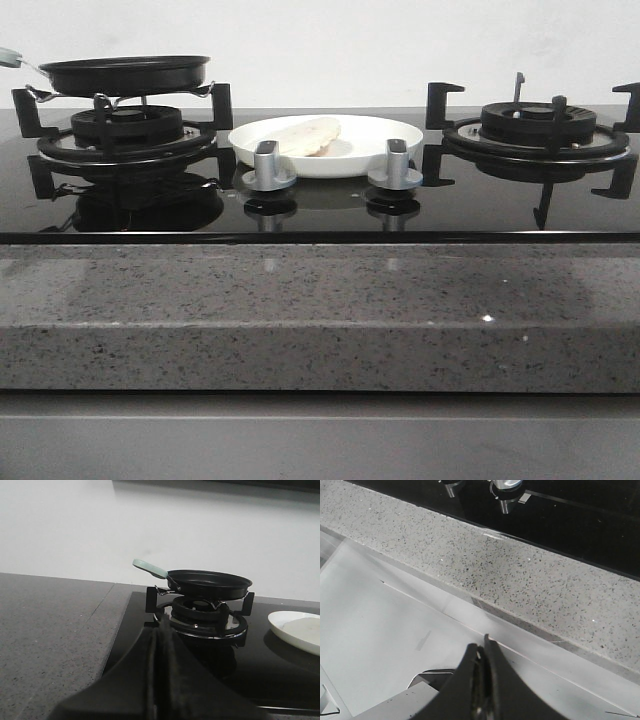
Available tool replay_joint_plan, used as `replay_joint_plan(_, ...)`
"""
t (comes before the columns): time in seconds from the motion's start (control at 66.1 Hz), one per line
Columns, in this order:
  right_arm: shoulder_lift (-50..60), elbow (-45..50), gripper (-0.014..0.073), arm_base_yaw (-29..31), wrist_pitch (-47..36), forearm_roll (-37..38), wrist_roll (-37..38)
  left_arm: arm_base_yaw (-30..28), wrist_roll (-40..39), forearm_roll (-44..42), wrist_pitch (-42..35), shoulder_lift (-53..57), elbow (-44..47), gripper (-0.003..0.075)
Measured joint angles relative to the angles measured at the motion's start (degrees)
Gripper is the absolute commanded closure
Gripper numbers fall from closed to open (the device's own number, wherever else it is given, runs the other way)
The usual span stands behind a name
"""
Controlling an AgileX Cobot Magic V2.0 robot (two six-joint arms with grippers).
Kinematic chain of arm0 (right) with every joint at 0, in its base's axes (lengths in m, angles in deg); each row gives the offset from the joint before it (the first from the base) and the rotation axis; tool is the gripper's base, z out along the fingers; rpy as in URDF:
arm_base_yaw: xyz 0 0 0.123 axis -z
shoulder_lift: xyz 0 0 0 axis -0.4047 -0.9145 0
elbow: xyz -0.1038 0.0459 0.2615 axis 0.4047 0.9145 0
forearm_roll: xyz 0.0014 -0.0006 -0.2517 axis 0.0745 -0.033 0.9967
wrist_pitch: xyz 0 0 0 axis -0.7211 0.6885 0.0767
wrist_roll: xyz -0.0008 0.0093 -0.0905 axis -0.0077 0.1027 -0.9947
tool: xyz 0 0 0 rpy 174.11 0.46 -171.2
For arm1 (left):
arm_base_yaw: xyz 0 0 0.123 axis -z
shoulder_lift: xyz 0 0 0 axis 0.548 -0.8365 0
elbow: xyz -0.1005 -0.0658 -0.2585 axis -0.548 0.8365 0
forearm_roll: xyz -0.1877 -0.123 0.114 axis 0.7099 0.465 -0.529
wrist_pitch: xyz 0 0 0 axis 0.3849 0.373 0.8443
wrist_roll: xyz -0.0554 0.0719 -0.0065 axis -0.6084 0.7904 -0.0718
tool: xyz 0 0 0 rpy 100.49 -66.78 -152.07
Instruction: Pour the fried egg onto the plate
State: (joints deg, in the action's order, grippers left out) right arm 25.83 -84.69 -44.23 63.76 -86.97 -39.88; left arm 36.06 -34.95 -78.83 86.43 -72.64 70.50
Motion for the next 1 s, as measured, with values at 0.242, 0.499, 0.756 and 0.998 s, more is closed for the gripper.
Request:
replay_joint_plan(0.242, 0.00, 0.00, 0.0662, 0.00, 0.08, 0.00, -0.23, 0.00, 0.00, 0.00, -0.10, 0.00, 0.00, 0.0740)
replay_joint_plan(0.499, 0.00, 0.00, 0.0662, 0.00, 0.08, 0.00, -0.15, 0.00, 0.00, 0.00, -0.10, 0.00, 0.00, 0.0740)
replay_joint_plan(0.756, 0.00, 0.00, 0.0662, 0.00, 0.08, 0.00, -0.15, 0.00, 0.00, 0.00, -0.10, 0.00, 0.00, 0.0740)
replay_joint_plan(0.998, 2.89, 1.03, 0.0662, 2.48, -1.28, 2.88, -0.15, 0.00, 0.00, 0.00, -0.12, 0.00, 0.00, 0.0740)
